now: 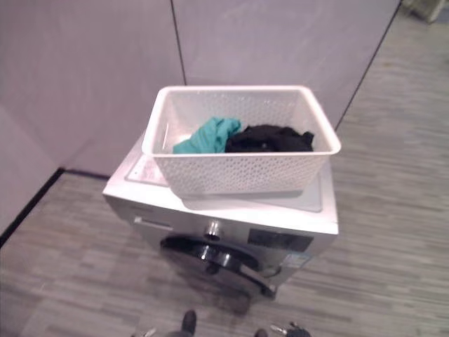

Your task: Grab the laundry basket,head to the washer,open it,put in the laundry and shut it.

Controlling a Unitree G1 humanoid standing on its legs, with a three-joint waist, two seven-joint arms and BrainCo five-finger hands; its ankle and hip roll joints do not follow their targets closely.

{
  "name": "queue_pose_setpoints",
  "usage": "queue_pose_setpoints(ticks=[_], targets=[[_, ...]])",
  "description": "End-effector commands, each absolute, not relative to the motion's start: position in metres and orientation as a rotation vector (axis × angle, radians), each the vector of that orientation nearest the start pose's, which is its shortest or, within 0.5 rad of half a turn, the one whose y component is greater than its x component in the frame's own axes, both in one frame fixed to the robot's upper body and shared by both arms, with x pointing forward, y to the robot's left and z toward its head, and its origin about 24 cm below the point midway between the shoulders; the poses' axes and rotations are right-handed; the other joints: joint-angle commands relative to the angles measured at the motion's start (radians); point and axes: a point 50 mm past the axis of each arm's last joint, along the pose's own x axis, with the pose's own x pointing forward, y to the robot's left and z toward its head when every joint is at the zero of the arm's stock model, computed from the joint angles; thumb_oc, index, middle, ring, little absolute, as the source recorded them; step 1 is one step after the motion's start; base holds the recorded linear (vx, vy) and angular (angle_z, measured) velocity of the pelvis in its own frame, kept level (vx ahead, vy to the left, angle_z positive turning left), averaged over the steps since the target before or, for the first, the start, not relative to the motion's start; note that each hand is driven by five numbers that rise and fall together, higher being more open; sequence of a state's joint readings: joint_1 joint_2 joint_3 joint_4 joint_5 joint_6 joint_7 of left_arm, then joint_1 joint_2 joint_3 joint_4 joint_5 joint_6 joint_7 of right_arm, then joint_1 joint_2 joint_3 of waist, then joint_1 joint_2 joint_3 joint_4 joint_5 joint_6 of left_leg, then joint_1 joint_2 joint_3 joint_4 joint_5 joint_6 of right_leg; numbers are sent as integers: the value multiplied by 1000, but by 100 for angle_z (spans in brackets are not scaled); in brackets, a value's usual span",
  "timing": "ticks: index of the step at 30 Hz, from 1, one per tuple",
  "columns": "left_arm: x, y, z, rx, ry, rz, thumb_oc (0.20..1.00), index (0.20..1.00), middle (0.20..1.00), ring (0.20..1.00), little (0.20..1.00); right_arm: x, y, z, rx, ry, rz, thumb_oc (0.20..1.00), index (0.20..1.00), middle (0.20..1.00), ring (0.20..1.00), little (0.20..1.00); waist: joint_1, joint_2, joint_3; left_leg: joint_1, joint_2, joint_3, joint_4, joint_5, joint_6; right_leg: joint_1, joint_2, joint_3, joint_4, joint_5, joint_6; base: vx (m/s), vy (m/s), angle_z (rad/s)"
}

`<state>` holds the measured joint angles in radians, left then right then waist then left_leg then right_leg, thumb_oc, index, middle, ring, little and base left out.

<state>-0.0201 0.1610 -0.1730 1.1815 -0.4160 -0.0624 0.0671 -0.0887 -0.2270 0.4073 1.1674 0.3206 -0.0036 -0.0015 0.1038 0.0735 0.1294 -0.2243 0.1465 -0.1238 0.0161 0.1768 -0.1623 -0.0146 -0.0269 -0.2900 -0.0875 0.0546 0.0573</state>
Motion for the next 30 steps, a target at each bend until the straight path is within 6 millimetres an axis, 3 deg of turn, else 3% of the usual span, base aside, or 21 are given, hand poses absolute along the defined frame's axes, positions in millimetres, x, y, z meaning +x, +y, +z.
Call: queue_pose_setpoints(ticks=[1, 3, 5, 6, 8, 9, 10, 11, 12, 13, 14, 17, 19, 22, 26, 27, 28, 30], targets=[[147, 203, -150, -7, 1012, 241, 1000, 1000, 1000, 1000, 1000, 172, -188, -140, -331, 978, 139, 1000, 1000, 1000, 1000, 1000, 16, -28, 86, -6, 13, 83, -66, 5, 51, -54, -57, -18, 0, -129, -12, -267, -100, 117], [152, 201, -147, 29, 989, 225, 1000, 1000, 1000, 1000, 1000, 174, -186, -138, -417, 952, 204, 1000, 1000, 1000, 1000, 1000, -15, -62, 84, 16, 32, 164, 185, -152, 77, -59, -91, -40, 0, -121, -20, -299, -115, 83], [147, 203, -149, 30, 998, 229, 1000, 1000, 1000, 1000, 1000, 171, -194, -137, -435, 954, 194, 1000, 1000, 1000, 1000, 1000, -29, -67, 77, 66, 67, 210, 287, -196, 88, -57, -104, -47, 0, -104, -22, -152, 61, 93], [136, 206, -153, 33, 1035, 234, 1000, 1000, 1000, 1000, 1000, 162, -204, -141, -421, 1008, 140, 1000, 1000, 1000, 1000, 1000, -40, -63, 59, 154, 83, 215, 314, -213, 87, -54, -111, -59, 0, -88, -19, -80, 93, 65], [132, 207, -154, 33, 1049, 238, 1000, 1000, 1000, 1000, 1000, 157, -209, -143, -401, 1027, 116, 1000, 1000, 1000, 1000, 1000, -45, -56, 44, 210, 77, 205, 297, -226, 80, -54, -113, -65, 0, -76, -12, -58, 159, 30], [125, 209, -156, 42, 1074, 238, 1000, 1000, 1000, 1000, 1000, 149, -214, -144, -371, 1045, 89, 1000, 1000, 1000, 1000, 1000, -64, -44, 15, 291, 34, 180, 228, -280, 76, -69, -121, -77, 0, -52, 10, -58, 187, 44], [124, 209, -156, 42, 1074, 238, 1000, 1000, 1000, 1000, 1000, 149, -214, -144, -371, 1045, 89, 1000, 1000, 1000, 1000, 1000, -64, -44, 15, 291, 34, 180, 228, -279, 76, -69, -121, -77, 0, -52, 10, -292, 471, 62], [129, 210, -155, 102, 1072, 185, 1000, 1000, 1000, 1000, 1000, 138, -230, -145, -345, 1079, 6, 1000, 1000, 1000, 1000, 1000, -93, -40, -4, 353, -29, 192, 60, -386, 117, -126, -181, -99, 2, 22, 55, -244, 345, 53], [129, 210, -155, 102, 1073, 185, 1000, 1000, 1000, 1000, 1000, 138, -230, -145, -345, 1079, 6, 1000, 1000, 1000, 1000, 1000, -93, -41, -4, 353, -30, 192, 59, -385, 118, -126, -182, -99, 2, 23, 56, -386, 508, 76], [130, 214, -153, 140, 1064, 156, 1000, 1000, 1000, 1000, 1000, 137, -238, -143, -387, 1076, -1, 1000, 1000, 1000, 1000, 1000, -92, -45, 11, 364, -66, 178, 22, -398, 151, -147, -211, -98, 27, 56, 80, -143, 167, 57], [130, 214, -153, 140, 1064, 156, 1000, 1000, 1000, 1000, 1000, 137, -238, -143, -387, 1076, -1, 1000, 1000, 1000, 1000, 1000, -92, -45, 11, 364, -66, 178, 21, -398, 151, -147, -211, -97, 27, 56, 80, -230, 248, 37], [123, 232, -151, 169, 1065, 188, 1000, 1000, 1000, 1000, 1000, 178, -248, -105, -424, 814, -34, 1000, 1000, 1000, 1000, 1000, -111, -44, 53, 375, -82, 208, -4, -381, 180, -207, -240, -45, 126, 66, 119, -245, 165, -27], [119, 240, -149, 155, 1061, 224, 1000, 1000, 1000, 1000, 1000, 192, -260, -78, -495, 674, -62, 1000, 1000, 1000, 1000, 1000, -124, -50, 69, 351, -97, 216, -3, -353, 191, -218, -252, 3, 177, 44, 109, -286, 93, -51], [118, 242, -148, 151, 1044, 223, 1000, 1000, 1000, 1000, 1000, 202, -284, -47, -593, 534, -158, 1000, 1000, 1000, 1000, 1000, -127, -48, 62, 307, -118, 174, 5, -329, 213, -170, -214, 117, 288, -33, 91, -116, 18, -9], [113, 242, -149, 155, 1056, 210, 1000, 1000, 1000, 1000, 1000, 206, -289, -39, -624, 505, -180, 1000, 1000, 1000, 1000, 1000, -118, -51, 45, 293, -126, 165, 5, -322, 216, -135, -209, 124, 287, -55, 82, -2, -47, 40], [100, 244, -152, 124, 1090, 251, 1000, 1000, 1000, 1000, 1000, 235, -300, 8, -719, 309, -266, 1000, 1000, 1000, 1000, 1000, -78, -67, 5, 267, -124, 177, 0, -314, 207, -67, -229, 119, 179, -35, 87, 3, -241, -27], [96, 244, -154, 106, 1100, 268, 1000, 1000, 1000, 1000, 1000, 243, -300, 19, -726, 258, -282, 1000, 1000, 1000, 1000, 1000, -57, -80, -13, 248, -117, 190, 4, -310, 201, -38, -240, 90, 105, -15, 93, 7, -241, -27], [93, 244, -155, 93, 1109, 279, 1000, 1000, 1000, 1000, 1000, 244, -299, 22, -729, 248, -275, 1000, 1000, 1000, 1000, 1000, -53, -87, -26, 245, -114, 187, -1, -308, 197, -20, -235, 86, 66, -4, 95, 70, -124, -28]])
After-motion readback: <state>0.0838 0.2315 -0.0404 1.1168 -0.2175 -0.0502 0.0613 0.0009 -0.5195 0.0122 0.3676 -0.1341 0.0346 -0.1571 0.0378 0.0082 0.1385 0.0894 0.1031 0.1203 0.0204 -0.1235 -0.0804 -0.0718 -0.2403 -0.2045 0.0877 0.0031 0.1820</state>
